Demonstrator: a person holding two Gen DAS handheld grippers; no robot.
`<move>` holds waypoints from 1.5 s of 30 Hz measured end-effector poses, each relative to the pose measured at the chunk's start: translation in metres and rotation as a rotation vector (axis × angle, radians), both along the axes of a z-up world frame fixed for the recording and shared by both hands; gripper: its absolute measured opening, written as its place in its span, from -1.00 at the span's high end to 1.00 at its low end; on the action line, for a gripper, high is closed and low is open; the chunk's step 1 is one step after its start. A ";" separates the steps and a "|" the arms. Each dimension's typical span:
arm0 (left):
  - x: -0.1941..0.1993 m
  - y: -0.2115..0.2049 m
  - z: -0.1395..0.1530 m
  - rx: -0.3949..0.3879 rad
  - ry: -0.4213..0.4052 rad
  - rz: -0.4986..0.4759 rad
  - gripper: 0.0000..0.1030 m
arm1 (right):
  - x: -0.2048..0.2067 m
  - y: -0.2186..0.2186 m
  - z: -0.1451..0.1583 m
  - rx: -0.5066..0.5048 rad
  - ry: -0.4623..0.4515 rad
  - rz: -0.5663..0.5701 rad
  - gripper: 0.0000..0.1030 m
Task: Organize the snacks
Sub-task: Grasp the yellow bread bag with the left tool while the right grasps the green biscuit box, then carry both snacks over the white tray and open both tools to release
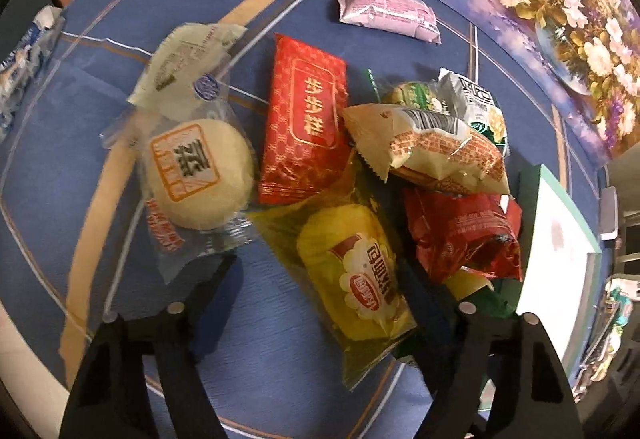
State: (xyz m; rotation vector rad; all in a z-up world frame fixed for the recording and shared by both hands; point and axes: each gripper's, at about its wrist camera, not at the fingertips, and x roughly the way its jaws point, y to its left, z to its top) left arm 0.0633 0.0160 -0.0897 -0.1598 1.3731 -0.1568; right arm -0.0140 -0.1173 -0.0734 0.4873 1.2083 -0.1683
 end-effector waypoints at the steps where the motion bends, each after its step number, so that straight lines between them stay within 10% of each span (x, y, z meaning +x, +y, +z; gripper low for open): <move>1: 0.000 -0.001 -0.001 -0.010 0.002 -0.001 -0.49 | 0.000 0.000 -0.002 0.001 0.005 0.000 -0.31; 13: 0.000 -0.011 -0.002 -0.104 -0.004 -0.018 0.16 | -0.006 -0.007 -0.004 0.038 -0.009 -0.034 0.12; 45: -0.031 0.008 0.083 -0.185 -0.206 -0.038 0.25 | -0.036 -0.042 0.047 0.052 -0.091 -0.170 0.13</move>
